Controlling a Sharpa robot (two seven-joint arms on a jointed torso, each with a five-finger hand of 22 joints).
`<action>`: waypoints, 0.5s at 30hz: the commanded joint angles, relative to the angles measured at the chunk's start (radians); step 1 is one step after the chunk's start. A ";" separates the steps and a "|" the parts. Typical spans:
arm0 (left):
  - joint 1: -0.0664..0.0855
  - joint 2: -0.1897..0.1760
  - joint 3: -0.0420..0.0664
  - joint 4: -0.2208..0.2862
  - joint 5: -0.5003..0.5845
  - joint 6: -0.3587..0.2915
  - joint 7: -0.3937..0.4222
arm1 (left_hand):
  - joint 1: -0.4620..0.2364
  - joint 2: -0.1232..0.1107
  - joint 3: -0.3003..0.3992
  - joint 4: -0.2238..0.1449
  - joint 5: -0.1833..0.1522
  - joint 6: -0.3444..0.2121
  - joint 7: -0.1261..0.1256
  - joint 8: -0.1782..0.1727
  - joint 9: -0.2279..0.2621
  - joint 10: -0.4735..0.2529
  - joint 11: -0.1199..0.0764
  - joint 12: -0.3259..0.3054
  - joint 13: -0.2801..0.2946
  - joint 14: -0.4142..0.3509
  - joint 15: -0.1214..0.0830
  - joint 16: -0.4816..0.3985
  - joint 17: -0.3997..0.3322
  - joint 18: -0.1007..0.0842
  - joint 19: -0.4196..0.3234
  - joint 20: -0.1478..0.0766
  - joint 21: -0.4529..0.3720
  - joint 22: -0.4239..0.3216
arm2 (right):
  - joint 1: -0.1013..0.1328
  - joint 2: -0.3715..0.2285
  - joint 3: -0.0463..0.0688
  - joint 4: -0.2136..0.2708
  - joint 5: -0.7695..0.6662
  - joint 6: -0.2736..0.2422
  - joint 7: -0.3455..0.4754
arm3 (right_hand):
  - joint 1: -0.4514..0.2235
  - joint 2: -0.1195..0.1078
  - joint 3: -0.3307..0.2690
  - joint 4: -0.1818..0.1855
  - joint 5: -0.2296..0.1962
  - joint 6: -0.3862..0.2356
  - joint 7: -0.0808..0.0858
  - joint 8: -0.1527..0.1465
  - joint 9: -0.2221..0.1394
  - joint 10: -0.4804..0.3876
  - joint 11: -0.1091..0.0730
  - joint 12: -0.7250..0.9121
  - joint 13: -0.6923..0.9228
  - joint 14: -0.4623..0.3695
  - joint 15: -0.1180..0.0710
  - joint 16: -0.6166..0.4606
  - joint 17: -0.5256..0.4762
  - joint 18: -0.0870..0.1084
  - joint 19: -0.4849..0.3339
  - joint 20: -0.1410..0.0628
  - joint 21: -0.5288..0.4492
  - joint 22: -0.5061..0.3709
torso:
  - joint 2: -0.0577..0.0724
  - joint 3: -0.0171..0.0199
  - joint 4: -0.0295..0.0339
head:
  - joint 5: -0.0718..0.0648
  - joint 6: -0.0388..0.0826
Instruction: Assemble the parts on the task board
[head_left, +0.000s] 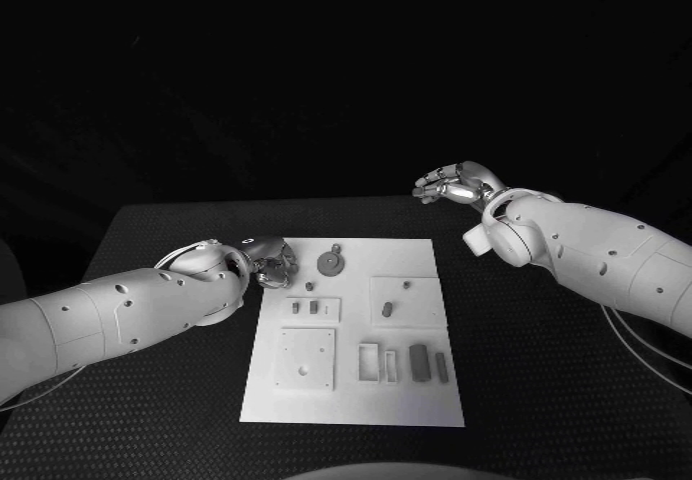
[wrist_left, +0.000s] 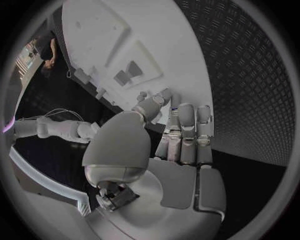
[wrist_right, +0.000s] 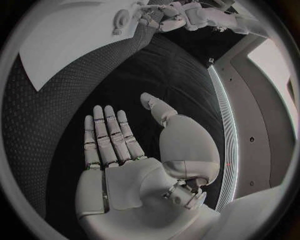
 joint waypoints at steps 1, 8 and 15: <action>-0.005 -0.005 0.006 -0.035 0.164 -0.048 -0.001 | -0.006 -0.005 -0.002 0.004 -0.004 0.006 -0.001 0.004 0.002 -0.027 0.020 -0.005 -0.002 -0.003 0.002 -0.004 -0.001 0.006 -0.005 -0.067 -0.004 0.000 | -0.004 -0.012 0.000 0.017 -0.135 0.027 0.001 | 0.007 0.000 0.004 -0.004 -0.003 0.004 0.026 0.003 0.000 0.005 -0.002 0.004 0.001 0.006 -0.001 0.004 0.002 0.000 0.006 0.000 0.003 0.001 | 0.000 0.0012 -0.0015 | -0.003 0.006; 0.006 -0.020 0.030 -0.075 0.596 -0.098 0.074 | -0.052 -0.003 -0.004 0.039 -0.010 0.036 0.017 0.029 0.009 -0.045 0.032 -0.004 -0.005 -0.072 0.016 -0.093 -0.044 0.004 -0.027 -0.053 -0.028 -0.007 | -0.017 -0.063 0.000 0.074 -0.400 0.067 -0.029 | 0.071 0.004 0.060 -0.033 -0.042 0.066 0.001 0.035 0.011 0.078 -0.031 0.040 0.013 0.098 -0.042 0.058 0.034 0.036 0.111 -0.008 0.031 0.000 | 0.000 0.0007 -0.0012 | -0.024 0.013; 0.029 -0.051 0.034 -0.018 1.047 -0.171 0.208 | -0.151 -0.013 -0.051 0.101 -0.045 0.037 0.036 0.048 0.012 -0.036 0.035 0.003 0.002 -0.078 0.022 -0.189 -0.091 -0.003 -0.056 -0.043 -0.070 -0.022 | -0.034 -0.129 -0.002 0.160 -0.673 0.040 -0.074 | 0.074 -0.013 0.073 -0.038 -0.060 0.099 -0.008 0.040 0.005 0.125 -0.051 0.055 0.017 0.195 -0.093 0.109 0.097 0.087 0.240 -0.006 0.030 -0.030 | 0.000 0.0010 0.0017 | -0.032 0.023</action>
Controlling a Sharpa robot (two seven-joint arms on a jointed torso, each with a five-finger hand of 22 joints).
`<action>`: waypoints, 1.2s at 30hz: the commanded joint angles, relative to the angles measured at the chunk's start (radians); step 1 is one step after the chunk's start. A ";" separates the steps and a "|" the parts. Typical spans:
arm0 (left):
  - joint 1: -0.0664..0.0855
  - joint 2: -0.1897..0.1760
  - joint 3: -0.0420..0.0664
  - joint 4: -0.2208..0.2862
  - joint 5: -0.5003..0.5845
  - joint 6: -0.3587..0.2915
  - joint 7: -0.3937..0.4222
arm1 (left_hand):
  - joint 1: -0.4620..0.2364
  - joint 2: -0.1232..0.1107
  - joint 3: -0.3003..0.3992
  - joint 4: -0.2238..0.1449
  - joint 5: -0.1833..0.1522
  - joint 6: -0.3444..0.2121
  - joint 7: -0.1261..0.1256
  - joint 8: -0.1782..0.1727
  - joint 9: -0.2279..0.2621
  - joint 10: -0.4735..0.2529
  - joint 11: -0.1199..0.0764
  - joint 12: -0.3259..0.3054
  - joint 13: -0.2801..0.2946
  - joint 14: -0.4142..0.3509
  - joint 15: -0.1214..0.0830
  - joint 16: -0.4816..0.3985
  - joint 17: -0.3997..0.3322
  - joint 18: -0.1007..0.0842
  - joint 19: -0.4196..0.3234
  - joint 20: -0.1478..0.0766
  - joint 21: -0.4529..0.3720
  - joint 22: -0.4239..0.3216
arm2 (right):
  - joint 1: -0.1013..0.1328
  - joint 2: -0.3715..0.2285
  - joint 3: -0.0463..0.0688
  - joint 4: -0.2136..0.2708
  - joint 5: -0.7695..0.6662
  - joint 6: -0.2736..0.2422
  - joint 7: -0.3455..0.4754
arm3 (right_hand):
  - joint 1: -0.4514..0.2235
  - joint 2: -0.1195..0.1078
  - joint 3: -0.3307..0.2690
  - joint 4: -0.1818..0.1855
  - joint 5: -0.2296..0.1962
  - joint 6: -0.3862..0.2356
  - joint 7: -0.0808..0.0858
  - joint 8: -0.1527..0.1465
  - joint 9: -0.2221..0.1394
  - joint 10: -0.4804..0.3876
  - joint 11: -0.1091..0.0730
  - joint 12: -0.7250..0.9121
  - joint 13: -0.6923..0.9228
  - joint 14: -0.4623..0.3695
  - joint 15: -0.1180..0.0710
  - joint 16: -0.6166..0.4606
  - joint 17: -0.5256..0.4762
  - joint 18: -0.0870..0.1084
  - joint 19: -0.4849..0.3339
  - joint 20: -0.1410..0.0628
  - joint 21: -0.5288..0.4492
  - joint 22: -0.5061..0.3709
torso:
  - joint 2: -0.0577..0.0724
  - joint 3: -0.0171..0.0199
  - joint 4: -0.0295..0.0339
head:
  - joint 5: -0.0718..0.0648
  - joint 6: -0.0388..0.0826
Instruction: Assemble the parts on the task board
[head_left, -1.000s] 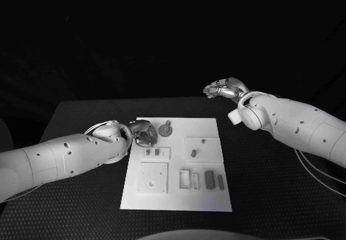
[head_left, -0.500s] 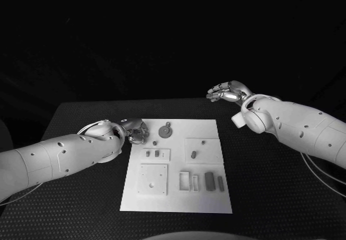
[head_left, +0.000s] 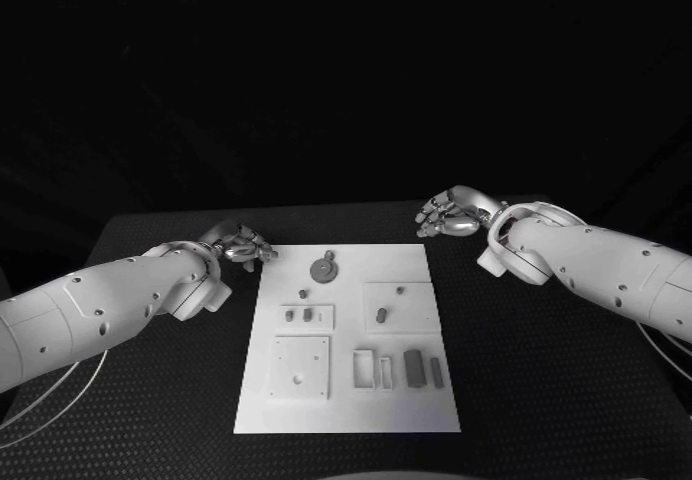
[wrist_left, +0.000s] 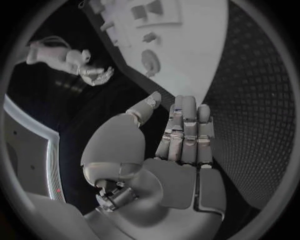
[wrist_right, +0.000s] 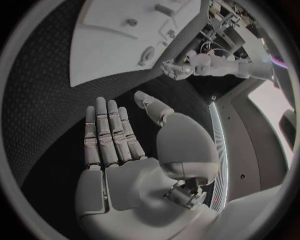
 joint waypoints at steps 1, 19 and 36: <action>0.010 -0.016 0.006 0.033 0.376 -0.055 0.123 | -0.017 -0.001 -0.019 0.003 -0.002 -0.004 0.007 0.008 0.001 0.005 0.004 0.007 0.003 -0.003 0.000 -0.018 -0.007 -0.003 -0.010 -0.052 -0.012 -0.003 | -0.011 -0.015 -0.003 0.035 -0.279 0.007 -0.046 | 0.006 -0.016 0.011 0.003 -0.013 0.013 -0.001 0.002 -0.003 0.015 -0.006 0.008 0.003 0.037 -0.016 0.018 0.021 0.021 0.043 0.000 0.008 -0.004 | -0.001 0.0001 -0.0006 | 0.000 0.003; 0.013 -0.080 0.024 0.185 0.470 -0.018 0.218 | -0.010 0.008 -0.041 -0.010 0.001 -0.008 0.005 0.026 -0.002 0.005 0.010 0.006 0.008 -0.030 0.012 -0.107 -0.038 -0.002 -0.001 -0.045 -0.048 -0.019 | -0.046 -0.036 -0.036 0.192 -0.661 -0.005 -0.199 | 0.043 -0.143 0.137 0.109 -0.166 0.055 -0.022 0.005 -0.012 0.079 -0.034 0.021 0.037 0.143 -0.066 0.026 0.138 0.080 0.169 0.012 0.024 -0.009 | 0.000 -0.0025 -0.0014 | -0.009 0.004; 0.013 -0.077 0.024 0.188 0.473 0.009 0.220 | -0.010 0.015 -0.044 -0.012 0.002 -0.007 0.005 0.030 -0.003 0.007 0.010 0.007 0.010 -0.022 0.011 -0.113 -0.038 0.001 0.008 -0.044 -0.051 -0.021 | -0.072 0.009 -0.063 0.215 -0.747 -0.009 -0.214 | 0.071 -0.148 0.180 0.108 -0.191 0.105 -0.047 0.023 -0.006 0.103 -0.044 0.021 0.053 0.163 -0.073 0.007 0.171 0.080 0.184 0.006 0.030 0.003 | 0.000 -0.0019 -0.0003 | 0.002 -0.004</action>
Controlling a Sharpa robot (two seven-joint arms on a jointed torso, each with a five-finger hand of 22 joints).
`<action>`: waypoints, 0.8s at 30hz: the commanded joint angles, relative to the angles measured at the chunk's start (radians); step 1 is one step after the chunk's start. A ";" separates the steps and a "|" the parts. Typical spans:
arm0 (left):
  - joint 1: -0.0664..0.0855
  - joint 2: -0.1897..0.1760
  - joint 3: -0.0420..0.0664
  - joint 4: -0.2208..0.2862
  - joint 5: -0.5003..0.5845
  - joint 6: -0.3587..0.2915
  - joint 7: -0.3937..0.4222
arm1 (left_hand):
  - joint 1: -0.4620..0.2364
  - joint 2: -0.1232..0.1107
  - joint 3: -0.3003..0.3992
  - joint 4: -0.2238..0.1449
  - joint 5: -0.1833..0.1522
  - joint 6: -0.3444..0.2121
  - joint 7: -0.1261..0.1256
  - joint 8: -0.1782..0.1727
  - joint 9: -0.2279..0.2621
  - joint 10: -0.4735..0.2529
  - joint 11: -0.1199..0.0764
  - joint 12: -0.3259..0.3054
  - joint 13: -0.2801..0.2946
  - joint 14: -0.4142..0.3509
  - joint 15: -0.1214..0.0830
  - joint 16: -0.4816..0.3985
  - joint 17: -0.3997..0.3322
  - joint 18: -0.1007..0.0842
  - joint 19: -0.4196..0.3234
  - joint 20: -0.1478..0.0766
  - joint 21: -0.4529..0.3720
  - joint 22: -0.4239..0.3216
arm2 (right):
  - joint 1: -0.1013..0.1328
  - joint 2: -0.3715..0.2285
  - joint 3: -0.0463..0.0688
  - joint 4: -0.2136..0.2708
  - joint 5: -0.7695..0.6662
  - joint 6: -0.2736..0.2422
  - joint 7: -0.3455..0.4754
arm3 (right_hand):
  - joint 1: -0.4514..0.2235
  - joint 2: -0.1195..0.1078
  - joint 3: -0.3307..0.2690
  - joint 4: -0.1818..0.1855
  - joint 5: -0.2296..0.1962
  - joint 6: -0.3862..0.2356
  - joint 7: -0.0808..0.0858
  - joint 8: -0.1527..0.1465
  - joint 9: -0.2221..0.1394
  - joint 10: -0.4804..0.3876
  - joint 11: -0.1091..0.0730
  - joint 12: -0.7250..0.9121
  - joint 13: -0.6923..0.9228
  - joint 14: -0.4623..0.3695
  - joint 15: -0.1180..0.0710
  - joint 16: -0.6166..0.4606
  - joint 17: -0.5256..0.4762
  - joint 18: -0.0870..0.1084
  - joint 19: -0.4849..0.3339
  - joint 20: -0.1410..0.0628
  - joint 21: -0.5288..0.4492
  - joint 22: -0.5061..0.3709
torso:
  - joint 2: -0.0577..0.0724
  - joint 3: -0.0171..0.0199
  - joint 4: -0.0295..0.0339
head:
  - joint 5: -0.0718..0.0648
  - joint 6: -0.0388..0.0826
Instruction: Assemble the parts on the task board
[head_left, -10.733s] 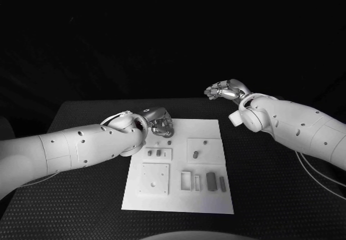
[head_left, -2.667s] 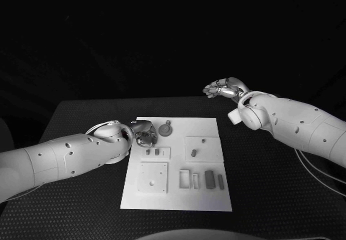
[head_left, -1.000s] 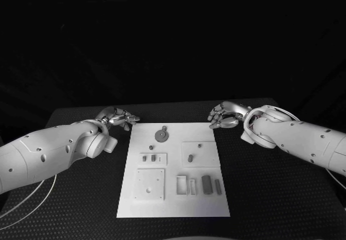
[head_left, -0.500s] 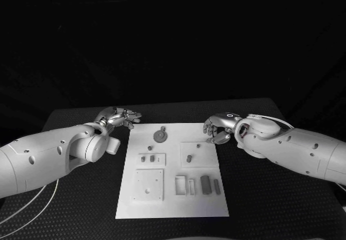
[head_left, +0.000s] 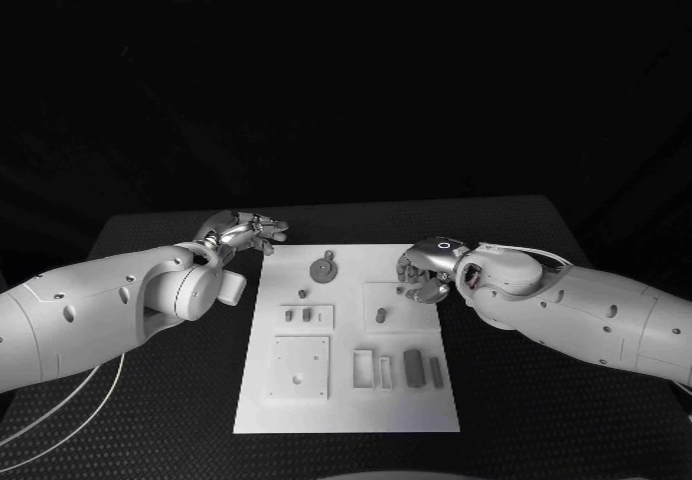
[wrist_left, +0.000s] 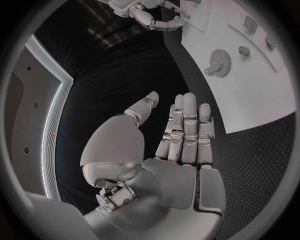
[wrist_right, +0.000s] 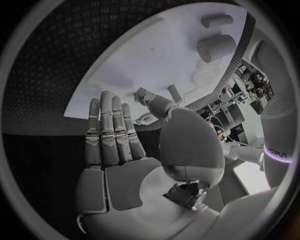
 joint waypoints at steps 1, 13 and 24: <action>0.001 0.003 0.001 0.001 0.013 0.022 0.020 | 0.001 0.009 -0.005 -0.003 0.002 -0.003 0.001 0.008 -0.002 0.004 0.006 0.006 0.002 0.004 0.004 -0.007 -0.001 0.001 0.010 -0.046 -0.006 -0.002 | -0.003 0.006 -0.001 0.005 -0.046 -0.002 -0.011 | 0.008 -0.001 0.009 0.000 -0.007 0.010 -0.001 0.006 0.001 0.005 0.001 0.001 0.002 0.006 0.000 -0.007 0.002 0.006 0.003 0.000 0.002 0.001 | 0.000 0.0009 0.0008 | 0.003 -0.004; 0.001 0.004 0.001 -0.001 0.015 0.027 0.016 | 0.000 0.010 -0.006 -0.004 0.002 -0.001 0.000 0.010 -0.002 0.005 0.006 0.007 0.003 0.006 0.003 -0.009 0.000 0.002 0.012 -0.046 -0.007 -0.002 | -0.010 0.024 -0.011 0.001 -0.059 -0.004 -0.012 | 0.014 0.002 0.030 0.003 -0.010 0.026 -0.002 0.010 0.002 0.019 -0.005 0.004 0.009 0.011 -0.001 -0.013 0.013 0.006 0.005 0.001 0.002 0.005 | 0.000 0.0018 -0.0018 | 0.009 -0.006; 0.001 0.006 0.001 -0.004 0.015 0.032 0.010 | 0.000 0.011 -0.007 -0.004 0.002 -0.002 0.000 0.010 -0.003 0.004 0.006 0.007 0.003 0.007 0.003 -0.010 0.000 0.002 0.014 -0.046 -0.008 -0.003 | -0.015 0.038 -0.020 -0.002 -0.093 0.002 -0.019 | 0.027 0.007 0.076 0.007 -0.013 0.064 -0.012 0.029 0.016 0.056 -0.023 0.022 0.032 0.041 -0.013 -0.003 0.047 0.006 0.038 -0.011 0.017 0.016 | 0.000 0.0018 -0.0011 | 0.009 -0.008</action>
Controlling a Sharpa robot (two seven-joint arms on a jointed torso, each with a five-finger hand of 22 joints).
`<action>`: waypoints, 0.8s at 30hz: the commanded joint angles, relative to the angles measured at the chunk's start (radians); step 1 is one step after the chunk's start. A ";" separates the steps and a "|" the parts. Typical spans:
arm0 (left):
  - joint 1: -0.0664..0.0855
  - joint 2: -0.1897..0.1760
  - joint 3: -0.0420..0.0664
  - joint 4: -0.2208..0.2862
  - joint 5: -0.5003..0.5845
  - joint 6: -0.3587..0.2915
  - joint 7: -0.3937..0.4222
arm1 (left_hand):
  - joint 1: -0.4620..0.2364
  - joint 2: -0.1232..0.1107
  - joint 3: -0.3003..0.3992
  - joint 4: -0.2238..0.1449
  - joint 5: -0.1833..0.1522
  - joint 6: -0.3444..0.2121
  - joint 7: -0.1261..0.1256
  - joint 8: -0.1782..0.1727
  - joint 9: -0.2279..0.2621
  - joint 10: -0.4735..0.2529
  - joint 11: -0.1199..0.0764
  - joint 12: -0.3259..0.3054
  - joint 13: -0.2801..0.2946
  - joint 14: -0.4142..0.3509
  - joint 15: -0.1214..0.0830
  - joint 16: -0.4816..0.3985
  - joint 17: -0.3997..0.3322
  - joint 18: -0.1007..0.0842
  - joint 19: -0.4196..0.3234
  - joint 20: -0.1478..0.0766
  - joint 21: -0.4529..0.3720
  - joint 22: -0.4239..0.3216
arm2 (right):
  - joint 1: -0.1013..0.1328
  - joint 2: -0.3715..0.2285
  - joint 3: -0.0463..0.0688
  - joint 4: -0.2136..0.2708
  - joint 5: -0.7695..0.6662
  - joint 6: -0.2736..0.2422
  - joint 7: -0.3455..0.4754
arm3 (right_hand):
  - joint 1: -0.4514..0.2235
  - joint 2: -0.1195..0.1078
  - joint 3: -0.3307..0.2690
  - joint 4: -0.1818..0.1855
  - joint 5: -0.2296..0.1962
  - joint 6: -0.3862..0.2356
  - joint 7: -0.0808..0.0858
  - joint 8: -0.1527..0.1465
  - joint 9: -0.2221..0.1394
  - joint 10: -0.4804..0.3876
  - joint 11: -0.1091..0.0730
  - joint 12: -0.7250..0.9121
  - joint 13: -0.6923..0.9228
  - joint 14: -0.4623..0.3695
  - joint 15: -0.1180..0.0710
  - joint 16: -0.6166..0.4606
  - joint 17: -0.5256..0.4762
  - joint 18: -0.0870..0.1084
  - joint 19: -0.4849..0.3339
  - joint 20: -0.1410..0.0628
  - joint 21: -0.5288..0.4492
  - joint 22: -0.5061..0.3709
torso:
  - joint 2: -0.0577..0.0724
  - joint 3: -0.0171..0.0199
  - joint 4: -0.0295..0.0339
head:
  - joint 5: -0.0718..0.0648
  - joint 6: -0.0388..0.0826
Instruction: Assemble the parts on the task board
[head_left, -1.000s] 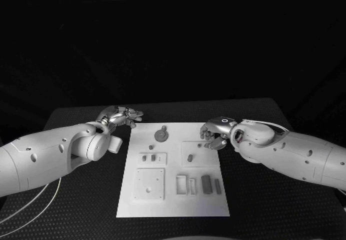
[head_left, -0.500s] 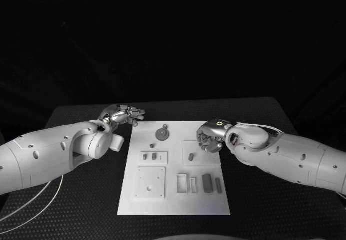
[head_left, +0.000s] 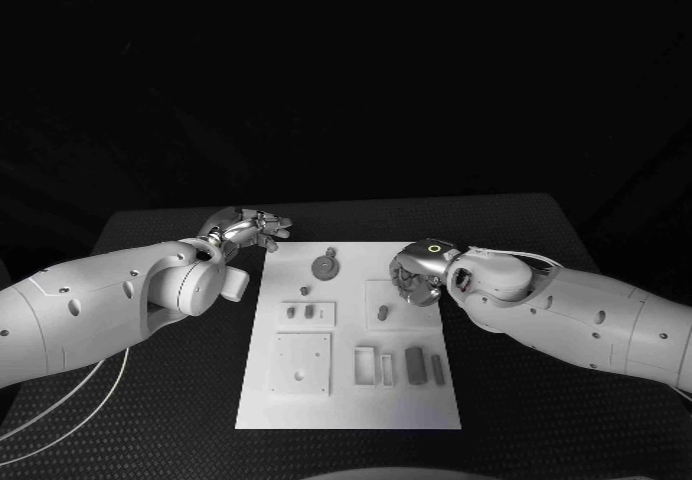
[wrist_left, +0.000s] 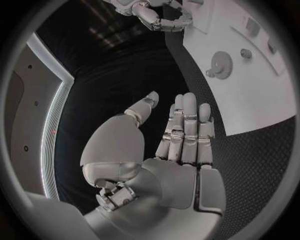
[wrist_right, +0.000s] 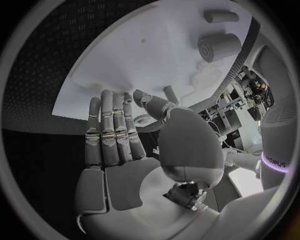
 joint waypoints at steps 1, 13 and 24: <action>0.001 0.003 0.001 0.001 0.006 0.017 0.008 | 0.000 0.011 -0.004 -0.001 0.002 -0.002 0.000 0.006 -0.002 0.004 0.006 0.004 0.001 0.007 0.003 -0.006 0.000 0.002 0.007 -0.046 -0.004 -0.002 | -0.009 0.004 -0.008 -0.003 -0.037 0.018 -0.004 | 0.007 0.000 0.006 0.000 -0.006 0.007 -0.001 0.006 0.003 0.009 0.000 0.007 0.004 0.009 -0.001 0.005 0.005 0.006 0.010 -0.001 0.005 0.002 | 0.000 0.0002 0.0001 | -0.001 0.000; 0.001 0.003 0.001 -0.002 0.006 0.020 0.001 | 0.000 0.011 -0.005 -0.002 0.002 -0.003 0.000 0.006 -0.002 0.003 0.006 0.003 0.001 0.008 0.003 -0.007 0.000 0.002 0.008 -0.046 -0.005 -0.002 | -0.010 0.015 -0.017 0.001 -0.061 0.021 -0.012 | 0.009 0.002 0.013 -0.007 -0.006 0.020 -0.006 0.013 0.010 0.015 -0.004 0.011 0.013 0.015 -0.004 0.007 0.019 0.006 0.017 -0.005 0.009 0.006 | 0.000 0.0004 -0.0003 | 0.000 -0.004; 0.001 0.002 0.001 0.000 0.006 0.018 -0.006 | 0.000 0.010 -0.006 -0.004 0.002 -0.004 0.001 0.006 -0.003 0.002 0.006 0.003 0.001 0.009 0.003 -0.008 0.000 0.003 0.008 -0.046 -0.005 -0.002 | -0.011 0.022 -0.040 -0.002 -0.144 0.032 -0.043 | 0.032 0.004 0.024 -0.033 -0.006 0.043 -0.012 0.024 0.022 0.029 -0.012 0.020 0.033 0.028 -0.010 0.017 0.049 0.006 0.030 -0.009 0.016 0.013 | 0.000 -0.0002 -0.0009 | -0.003 -0.007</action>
